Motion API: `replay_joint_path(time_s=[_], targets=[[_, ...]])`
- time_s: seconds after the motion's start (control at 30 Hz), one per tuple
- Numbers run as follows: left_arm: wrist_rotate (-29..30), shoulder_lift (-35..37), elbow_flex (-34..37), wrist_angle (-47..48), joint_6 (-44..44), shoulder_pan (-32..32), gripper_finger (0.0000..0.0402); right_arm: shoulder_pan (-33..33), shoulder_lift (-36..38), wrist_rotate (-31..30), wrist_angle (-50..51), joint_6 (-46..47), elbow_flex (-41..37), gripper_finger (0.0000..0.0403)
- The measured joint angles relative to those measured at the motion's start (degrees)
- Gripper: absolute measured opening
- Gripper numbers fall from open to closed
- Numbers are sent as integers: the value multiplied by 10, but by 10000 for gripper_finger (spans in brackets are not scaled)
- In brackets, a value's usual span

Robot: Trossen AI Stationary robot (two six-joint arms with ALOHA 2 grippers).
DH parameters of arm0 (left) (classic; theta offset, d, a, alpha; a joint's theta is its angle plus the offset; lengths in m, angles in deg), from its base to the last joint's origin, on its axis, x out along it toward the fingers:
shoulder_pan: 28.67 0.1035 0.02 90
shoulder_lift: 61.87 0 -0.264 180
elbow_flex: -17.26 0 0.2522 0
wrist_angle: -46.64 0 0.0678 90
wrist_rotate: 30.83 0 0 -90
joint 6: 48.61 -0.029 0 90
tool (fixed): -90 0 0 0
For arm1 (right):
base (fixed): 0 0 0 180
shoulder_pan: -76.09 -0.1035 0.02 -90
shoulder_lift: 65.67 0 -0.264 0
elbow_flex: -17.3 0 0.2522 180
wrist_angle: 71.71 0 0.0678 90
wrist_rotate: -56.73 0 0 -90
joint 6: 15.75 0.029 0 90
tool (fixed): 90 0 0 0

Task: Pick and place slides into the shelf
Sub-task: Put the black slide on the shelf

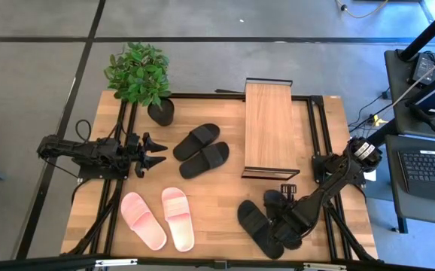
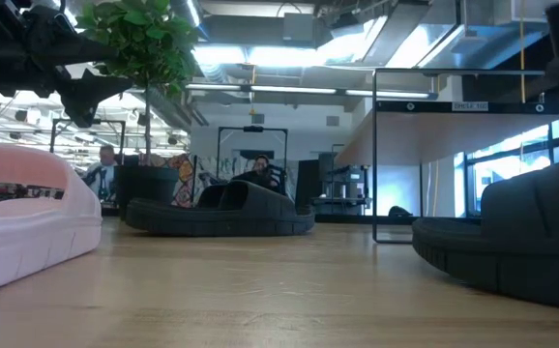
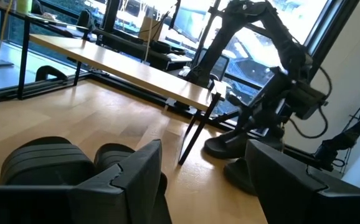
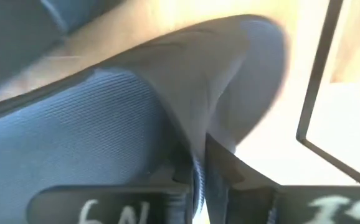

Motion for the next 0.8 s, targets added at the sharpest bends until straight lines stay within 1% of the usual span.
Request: replay_joint_path(time_s=[0.17, 0.37, 0.63, 0.8], targets=[[0, 0, 0, 0, 0, 0, 223, 0, 0, 11, 70, 39, 76, 14], [0, 0, 0, 0, 0, 0, 223, 0, 0, 69, 155, 85, 180, 13], [0, 0, 0, 0, 1, 0, 223, 0, 0, 74, 240, 188, 350, 13], [0, 0, 0, 0, 1, 0, 223, 0, 2, 78, 240, 268, 464, 13]])
